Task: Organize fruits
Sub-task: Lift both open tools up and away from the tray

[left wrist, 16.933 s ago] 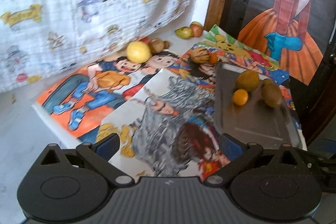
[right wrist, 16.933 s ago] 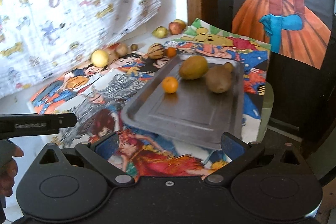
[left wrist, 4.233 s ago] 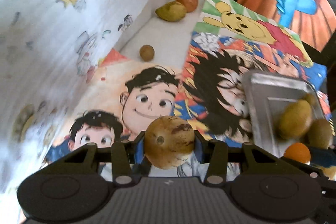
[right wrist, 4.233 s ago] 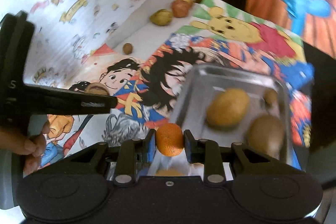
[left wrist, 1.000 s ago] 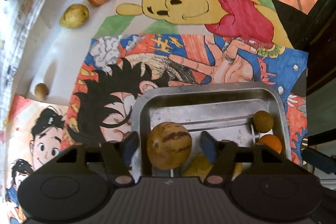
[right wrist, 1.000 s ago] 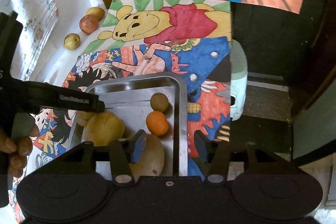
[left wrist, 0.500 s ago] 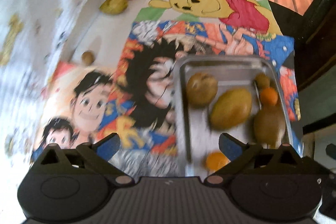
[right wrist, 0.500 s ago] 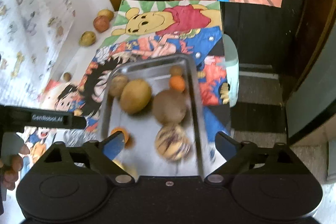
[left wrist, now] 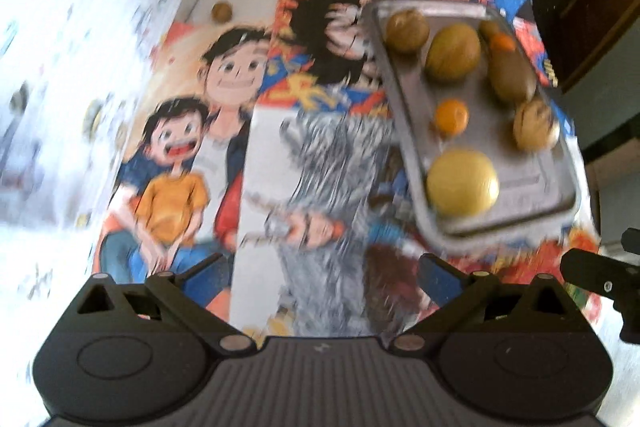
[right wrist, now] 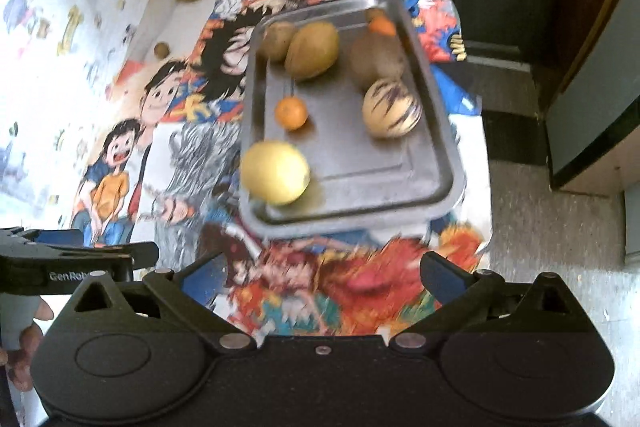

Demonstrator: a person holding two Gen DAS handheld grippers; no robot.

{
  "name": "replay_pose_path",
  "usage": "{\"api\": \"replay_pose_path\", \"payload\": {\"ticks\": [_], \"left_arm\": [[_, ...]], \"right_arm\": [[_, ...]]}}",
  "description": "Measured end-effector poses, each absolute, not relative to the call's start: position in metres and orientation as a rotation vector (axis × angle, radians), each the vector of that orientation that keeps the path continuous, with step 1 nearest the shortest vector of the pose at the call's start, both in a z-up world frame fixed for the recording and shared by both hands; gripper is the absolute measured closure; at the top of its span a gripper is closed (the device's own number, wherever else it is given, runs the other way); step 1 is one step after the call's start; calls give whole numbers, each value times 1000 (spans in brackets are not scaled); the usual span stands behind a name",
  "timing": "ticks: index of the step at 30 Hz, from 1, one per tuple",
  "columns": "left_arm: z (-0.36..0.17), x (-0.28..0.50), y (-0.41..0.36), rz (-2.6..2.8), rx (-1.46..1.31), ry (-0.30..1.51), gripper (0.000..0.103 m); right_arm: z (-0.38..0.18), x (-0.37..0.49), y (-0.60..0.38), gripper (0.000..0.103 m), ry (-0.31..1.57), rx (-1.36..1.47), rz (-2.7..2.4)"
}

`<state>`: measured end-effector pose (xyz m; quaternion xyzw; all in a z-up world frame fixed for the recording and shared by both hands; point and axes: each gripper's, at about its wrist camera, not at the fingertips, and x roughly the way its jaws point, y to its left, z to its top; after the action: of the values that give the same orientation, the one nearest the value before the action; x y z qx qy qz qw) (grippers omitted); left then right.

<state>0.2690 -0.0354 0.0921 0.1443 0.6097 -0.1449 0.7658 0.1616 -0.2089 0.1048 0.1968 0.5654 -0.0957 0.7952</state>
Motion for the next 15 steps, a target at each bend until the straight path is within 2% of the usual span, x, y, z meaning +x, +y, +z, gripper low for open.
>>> {"api": "replay_pose_path", "payload": {"ticks": [15], "left_arm": [[104,243,29,-246,254,1346,1]], "right_arm": [[131,178,-157,1,1217,313,-102]]}}
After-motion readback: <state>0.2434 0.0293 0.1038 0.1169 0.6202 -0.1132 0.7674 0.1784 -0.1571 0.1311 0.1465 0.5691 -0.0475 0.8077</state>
